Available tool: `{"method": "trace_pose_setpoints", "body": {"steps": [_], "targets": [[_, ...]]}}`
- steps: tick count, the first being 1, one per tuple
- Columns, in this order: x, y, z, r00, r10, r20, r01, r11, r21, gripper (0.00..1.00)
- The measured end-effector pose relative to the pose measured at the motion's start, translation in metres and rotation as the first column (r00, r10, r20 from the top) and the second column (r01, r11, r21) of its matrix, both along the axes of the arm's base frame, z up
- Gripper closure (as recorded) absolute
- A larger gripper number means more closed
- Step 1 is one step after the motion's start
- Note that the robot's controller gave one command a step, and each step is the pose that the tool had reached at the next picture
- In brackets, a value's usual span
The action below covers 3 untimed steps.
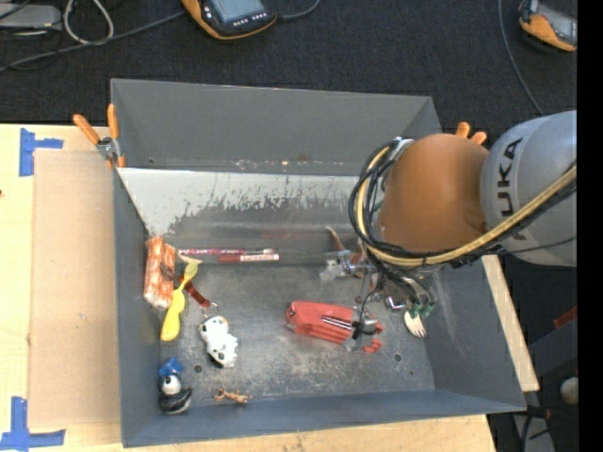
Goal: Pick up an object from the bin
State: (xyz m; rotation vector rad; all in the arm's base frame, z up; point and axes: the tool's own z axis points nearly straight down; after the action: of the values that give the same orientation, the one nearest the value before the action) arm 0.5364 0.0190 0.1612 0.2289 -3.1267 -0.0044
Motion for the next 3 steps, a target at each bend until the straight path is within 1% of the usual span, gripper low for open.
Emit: {"method": "trace_pose_setpoints", "body": {"steps": [1,2,3], "targets": [[-0.001,-0.028,-0.048,0.998,-0.057,0.007,0.057,0.998,0.001,0.0],[-0.005,-0.037,-0.075,0.999,-0.053,-0.002,0.053,0.999,0.001,0.0],[-0.016,0.007,-0.091,0.98,0.201,0.002,-0.201,0.98,0.005,1.0]]}}
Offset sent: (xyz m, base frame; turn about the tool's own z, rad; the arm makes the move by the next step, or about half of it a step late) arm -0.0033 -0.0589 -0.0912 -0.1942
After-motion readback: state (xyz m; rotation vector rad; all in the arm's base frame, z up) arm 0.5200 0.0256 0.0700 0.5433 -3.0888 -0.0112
